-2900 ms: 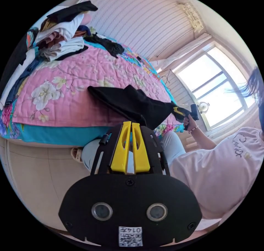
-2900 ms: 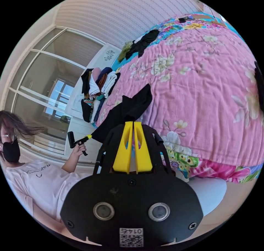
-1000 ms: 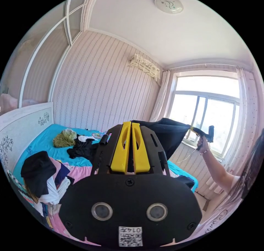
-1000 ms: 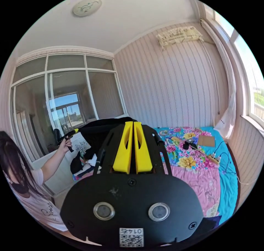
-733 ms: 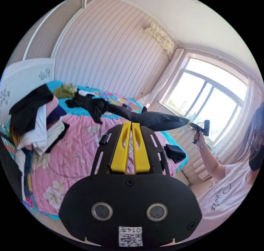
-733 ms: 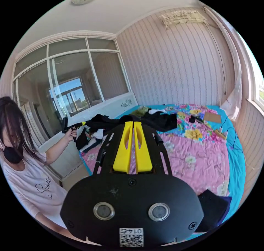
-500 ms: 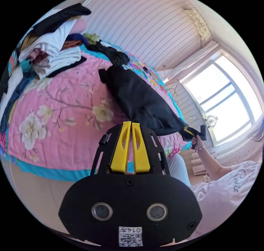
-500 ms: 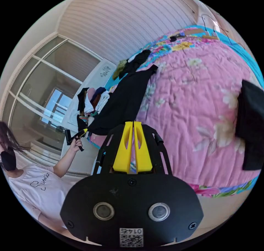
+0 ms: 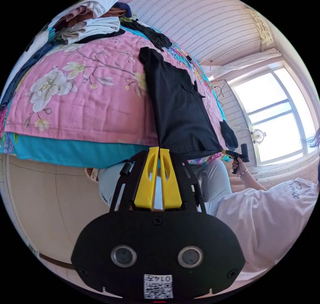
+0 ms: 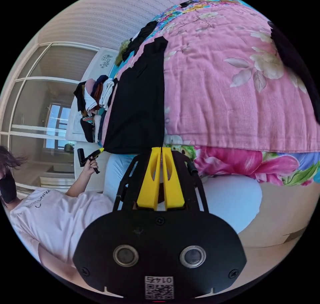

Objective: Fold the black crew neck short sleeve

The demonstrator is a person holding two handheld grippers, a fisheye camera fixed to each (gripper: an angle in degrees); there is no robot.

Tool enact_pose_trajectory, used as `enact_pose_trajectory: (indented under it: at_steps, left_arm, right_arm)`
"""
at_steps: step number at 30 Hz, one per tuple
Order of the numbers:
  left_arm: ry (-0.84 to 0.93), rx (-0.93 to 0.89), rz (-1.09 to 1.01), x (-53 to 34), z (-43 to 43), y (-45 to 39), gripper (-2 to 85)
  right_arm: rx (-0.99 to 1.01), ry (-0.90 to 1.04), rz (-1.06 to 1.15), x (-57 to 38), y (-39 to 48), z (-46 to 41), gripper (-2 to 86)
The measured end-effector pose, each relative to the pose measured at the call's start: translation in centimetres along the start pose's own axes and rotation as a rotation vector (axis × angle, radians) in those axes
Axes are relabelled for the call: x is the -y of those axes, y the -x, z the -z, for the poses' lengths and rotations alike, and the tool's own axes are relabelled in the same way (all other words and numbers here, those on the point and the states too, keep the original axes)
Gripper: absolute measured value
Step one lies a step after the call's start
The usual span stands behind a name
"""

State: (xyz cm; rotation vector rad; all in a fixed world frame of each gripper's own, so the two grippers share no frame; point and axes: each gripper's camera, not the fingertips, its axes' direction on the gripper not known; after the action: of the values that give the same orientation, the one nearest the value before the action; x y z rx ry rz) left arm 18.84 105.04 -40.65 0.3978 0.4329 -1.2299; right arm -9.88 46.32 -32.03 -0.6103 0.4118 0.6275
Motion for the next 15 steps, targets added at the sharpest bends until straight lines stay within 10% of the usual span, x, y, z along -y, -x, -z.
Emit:
enact_pose_trajectory:
  at_steps: [15]
  left_arm:
    - [0.050,0.327,-0.218,-1.6,-1.3,-0.1,-0.9]
  right_arm:
    - [-0.230,-0.016,0.042,3.1,6.7,-2.9,1.5]
